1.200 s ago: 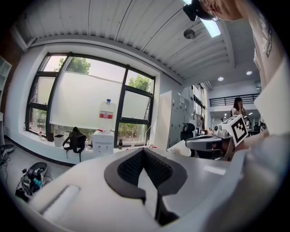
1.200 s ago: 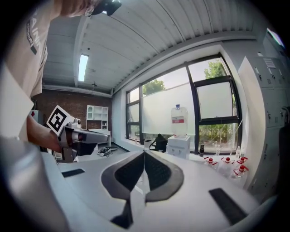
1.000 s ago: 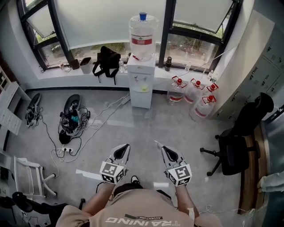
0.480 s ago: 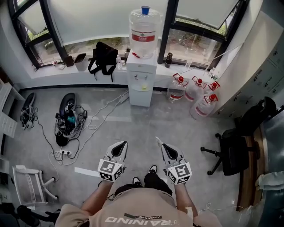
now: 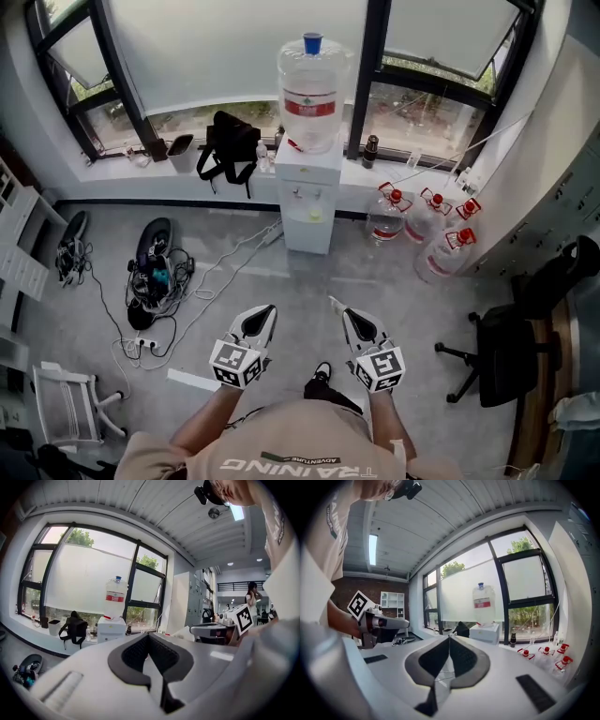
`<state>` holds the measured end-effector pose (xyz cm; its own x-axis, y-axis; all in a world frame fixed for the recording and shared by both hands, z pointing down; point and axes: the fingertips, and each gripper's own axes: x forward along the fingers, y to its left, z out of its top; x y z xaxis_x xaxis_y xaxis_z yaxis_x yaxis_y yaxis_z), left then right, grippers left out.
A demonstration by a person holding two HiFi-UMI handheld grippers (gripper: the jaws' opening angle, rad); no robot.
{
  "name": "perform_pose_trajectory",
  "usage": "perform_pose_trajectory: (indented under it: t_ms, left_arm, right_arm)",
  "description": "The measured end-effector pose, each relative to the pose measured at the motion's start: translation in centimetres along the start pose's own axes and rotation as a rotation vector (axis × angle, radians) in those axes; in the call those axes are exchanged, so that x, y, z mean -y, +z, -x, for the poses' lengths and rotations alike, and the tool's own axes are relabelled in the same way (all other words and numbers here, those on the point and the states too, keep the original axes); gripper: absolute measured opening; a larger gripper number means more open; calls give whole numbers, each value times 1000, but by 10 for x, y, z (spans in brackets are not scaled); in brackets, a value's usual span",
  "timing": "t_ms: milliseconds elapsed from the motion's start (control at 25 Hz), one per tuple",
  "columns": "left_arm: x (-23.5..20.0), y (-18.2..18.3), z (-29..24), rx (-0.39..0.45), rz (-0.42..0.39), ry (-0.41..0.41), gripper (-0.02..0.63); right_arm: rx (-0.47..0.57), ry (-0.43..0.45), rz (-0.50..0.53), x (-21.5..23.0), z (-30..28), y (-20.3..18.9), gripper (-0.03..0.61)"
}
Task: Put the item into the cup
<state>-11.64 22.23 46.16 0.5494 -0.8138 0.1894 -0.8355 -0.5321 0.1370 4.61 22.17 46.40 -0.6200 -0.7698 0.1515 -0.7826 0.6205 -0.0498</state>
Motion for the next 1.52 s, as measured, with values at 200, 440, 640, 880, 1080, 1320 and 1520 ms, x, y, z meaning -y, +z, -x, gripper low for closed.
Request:
perform_pose_trajectory:
  t_ms: [200, 440, 640, 880, 1080, 1320, 1520]
  left_arm:
    - [-13, 26, -52, 7, -29, 16, 8]
    - [-25, 34, -105, 7, 13, 31, 8]
    - [-43, 33, -130, -8, 26, 43, 8]
    - [-88, 39, -171, -11, 25, 27, 8]
    - [-137, 56, -200, -1, 24, -8, 8]
    - [-186, 81, -236, 8, -22, -70, 8]
    - [-215, 86, -261, -6, -33, -131, 8]
  right_arm:
    - [11, 8, -6, 52, -32, 14, 12]
    - [-3, 54, -4, 93, -68, 20, 12]
    - [-37, 87, -24, 109, -100, 11, 12]
    - [-77, 103, -18, 124, -152, 6, 12]
    - [-85, 62, -6, 137, -202, 22, 12]
    - [-70, -12, 22, 155, -253, 48, 12]
    - [-72, -89, -6, 165, -279, 46, 12]
